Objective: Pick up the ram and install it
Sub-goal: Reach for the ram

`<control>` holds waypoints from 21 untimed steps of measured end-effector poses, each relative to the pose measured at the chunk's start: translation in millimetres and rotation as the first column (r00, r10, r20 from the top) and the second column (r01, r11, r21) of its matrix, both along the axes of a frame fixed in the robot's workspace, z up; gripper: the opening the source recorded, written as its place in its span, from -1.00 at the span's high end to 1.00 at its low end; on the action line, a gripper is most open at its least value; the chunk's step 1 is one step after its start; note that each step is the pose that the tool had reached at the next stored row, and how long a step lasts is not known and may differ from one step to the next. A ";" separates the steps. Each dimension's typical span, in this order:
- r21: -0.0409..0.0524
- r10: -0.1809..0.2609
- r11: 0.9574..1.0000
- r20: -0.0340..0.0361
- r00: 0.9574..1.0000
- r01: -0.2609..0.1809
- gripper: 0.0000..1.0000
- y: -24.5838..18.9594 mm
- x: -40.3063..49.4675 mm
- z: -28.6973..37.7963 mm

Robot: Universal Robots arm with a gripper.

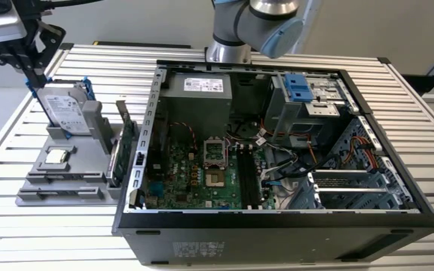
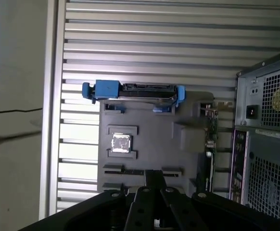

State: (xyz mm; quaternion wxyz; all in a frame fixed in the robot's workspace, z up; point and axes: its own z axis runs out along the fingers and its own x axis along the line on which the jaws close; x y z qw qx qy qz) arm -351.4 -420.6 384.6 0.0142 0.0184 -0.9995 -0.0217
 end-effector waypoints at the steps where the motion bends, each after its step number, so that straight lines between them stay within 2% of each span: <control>1: 0.000 0.000 1.000 0.000 1.000 0.000 1.00 -1.3 0.0 0.0; 5: 0.000 0.000 1.000 0.000 1.000 0.000 1.00 -5.4 0.0 -0.4; 21: 0.000 0.000 1.000 0.000 1.000 0.000 1.00 -15.9 0.3 -5.4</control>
